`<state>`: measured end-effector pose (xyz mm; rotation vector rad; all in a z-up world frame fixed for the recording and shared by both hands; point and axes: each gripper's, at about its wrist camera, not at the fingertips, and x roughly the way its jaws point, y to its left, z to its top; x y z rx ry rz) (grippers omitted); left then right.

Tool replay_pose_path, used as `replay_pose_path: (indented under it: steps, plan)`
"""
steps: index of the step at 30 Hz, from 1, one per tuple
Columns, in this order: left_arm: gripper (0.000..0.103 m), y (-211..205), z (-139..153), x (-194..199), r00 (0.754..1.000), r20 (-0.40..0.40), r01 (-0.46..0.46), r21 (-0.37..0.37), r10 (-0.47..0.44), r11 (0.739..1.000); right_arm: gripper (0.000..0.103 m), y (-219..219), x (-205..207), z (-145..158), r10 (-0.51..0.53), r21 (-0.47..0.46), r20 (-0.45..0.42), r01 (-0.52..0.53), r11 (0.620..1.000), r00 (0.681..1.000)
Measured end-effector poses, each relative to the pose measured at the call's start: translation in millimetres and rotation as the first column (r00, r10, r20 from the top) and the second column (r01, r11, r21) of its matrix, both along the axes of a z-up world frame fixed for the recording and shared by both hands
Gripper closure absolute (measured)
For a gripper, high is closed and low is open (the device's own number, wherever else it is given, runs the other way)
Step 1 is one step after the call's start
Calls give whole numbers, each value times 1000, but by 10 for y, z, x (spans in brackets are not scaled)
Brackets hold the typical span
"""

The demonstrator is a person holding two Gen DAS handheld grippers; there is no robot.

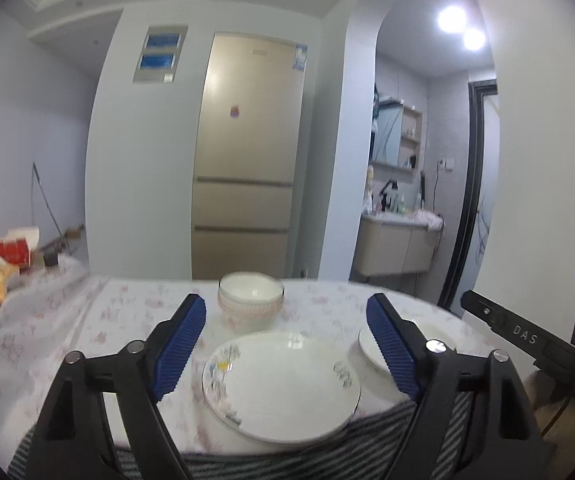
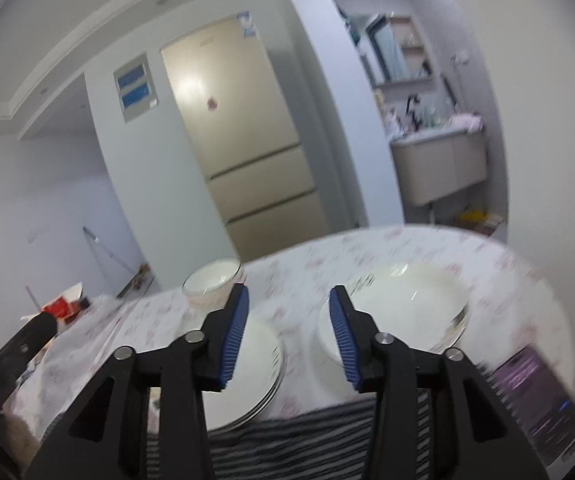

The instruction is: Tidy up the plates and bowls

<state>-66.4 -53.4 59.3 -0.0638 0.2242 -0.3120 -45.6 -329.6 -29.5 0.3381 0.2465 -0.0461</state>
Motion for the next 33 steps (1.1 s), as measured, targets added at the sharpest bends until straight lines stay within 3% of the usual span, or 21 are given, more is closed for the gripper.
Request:
replay_pose_path:
  steps: [4,7,10,11,17,21,26,33]
  plan:
    - [17,-198,94,23,999,9,47,20,-47,999,40,-187,-102,101,-72,1,58,72,997,996]
    - [16,-335,132,61,998,53,24,3,-24,1000,30,-291,-181,171,-129,-10,111,131,991,985]
    - [8,-489,184,135,997,79,27,-14,-26,1000,30,-345,-242,250,-163,-62,155,174,983,974]
    - [0,-556,202,176,996,77,43,-20,-41,999,30,-361,-260,277,-177,-79,171,193,978,969]
    - [0,-962,239,339,991,98,92,-26,-89,995,26,-550,-293,338,-241,-24,205,251,968,949]
    - [0,-1218,139,569,993,41,113,-60,-111,992,26,-703,-204,232,-301,72,159,293,954,940]
    - [0,-1485,-109,845,994,-44,102,-52,-105,993,26,-934,-9,-20,-351,164,60,338,927,934]
    - [0,-1699,-595,1020,976,-171,139,1,-136,990,26,-1072,187,-332,-329,171,-78,337,926,941]
